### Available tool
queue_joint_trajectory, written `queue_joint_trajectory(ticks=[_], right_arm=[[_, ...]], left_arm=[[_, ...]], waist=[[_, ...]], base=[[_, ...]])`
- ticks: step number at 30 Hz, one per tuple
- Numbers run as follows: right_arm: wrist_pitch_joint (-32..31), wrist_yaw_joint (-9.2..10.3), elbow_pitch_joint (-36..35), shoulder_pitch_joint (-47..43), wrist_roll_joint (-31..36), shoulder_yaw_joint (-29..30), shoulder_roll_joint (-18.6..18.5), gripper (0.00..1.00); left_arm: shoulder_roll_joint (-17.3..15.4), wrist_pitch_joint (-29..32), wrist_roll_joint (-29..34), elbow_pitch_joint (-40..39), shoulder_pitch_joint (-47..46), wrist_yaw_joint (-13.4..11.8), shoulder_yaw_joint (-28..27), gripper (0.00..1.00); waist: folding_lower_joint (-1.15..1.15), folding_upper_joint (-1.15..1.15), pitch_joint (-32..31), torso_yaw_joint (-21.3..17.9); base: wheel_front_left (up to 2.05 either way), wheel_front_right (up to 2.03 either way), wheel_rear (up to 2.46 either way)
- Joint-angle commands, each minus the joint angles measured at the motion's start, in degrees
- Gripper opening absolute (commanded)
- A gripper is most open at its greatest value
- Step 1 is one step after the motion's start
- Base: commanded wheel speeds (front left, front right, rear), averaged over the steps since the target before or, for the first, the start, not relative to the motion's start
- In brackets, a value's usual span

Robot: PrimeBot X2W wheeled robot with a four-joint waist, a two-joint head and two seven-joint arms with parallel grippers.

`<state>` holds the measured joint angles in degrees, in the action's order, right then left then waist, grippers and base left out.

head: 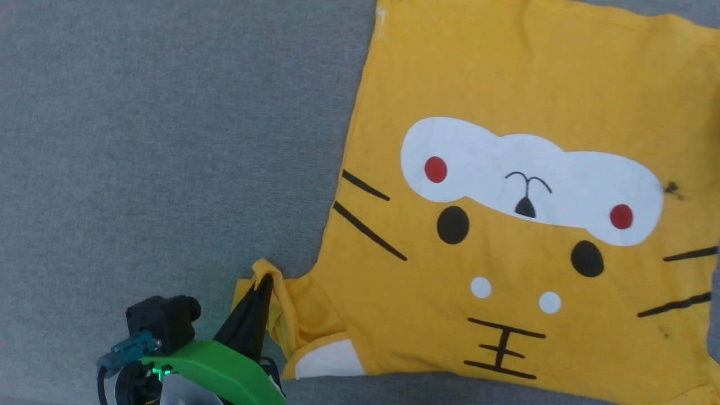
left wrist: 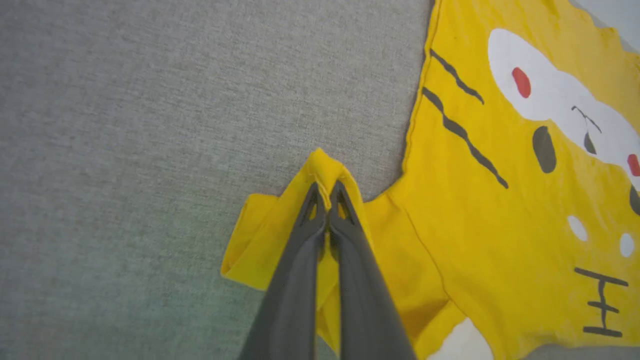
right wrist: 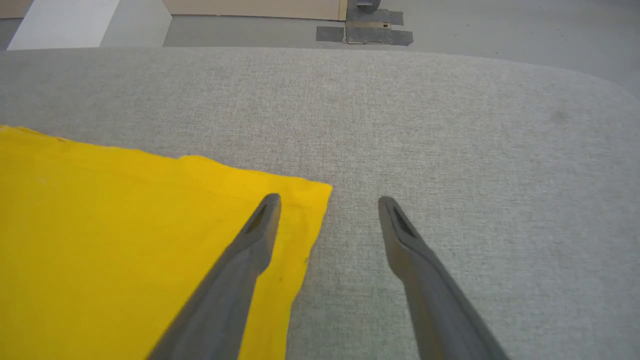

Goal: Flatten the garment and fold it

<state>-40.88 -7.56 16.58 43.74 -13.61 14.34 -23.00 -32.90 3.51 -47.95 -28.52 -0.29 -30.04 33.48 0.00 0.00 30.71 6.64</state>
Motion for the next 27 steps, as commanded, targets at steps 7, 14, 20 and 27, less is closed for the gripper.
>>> queue_joint_trajectory(ticks=[7, 14, 20, 27], right_arm=[[-3.44, 0.08, 3.75, 0.09, 2.19, 2.15, 0.94, 0.0], [0.71, 0.08, 2.46, -0.14, 0.01, 2.72, 1.69, 0.0], [4.69, 0.08, -2.15, -9.67, -4.76, 5.94, 0.94, 0.0], [5.3, 0.08, -12.71, -30.91, -8.71, 16.14, 6.14, 0.0]], left_arm=[[0.83, -0.51, 0.39, 0.87, -1.43, 0.02, -0.3, 0.0], [0.59, -1.27, 0.41, 1.6, -1.01, -0.65, -1.35, 0.0], [0.74, -1.48, -0.2, 3.4, -0.69, -0.81, -1.92, 0.0], [0.2, -0.92, -0.87, 5.25, 0.24, -1.14, -2.16, 0.0]], waist=[[0.0, 0.0, 2.35, 2.99], [0.0, 0.0, -2.18, -0.31], [0.0, 0.0, -8.91, -3.48], [0.0, 0.0, -14.68, -6.3]], base=[[0.0, 0.0, 0.0], [0.0, 0.0, 0.0], [0.0, 0.0, 0.0], [0.0, 0.0, 0.0]])
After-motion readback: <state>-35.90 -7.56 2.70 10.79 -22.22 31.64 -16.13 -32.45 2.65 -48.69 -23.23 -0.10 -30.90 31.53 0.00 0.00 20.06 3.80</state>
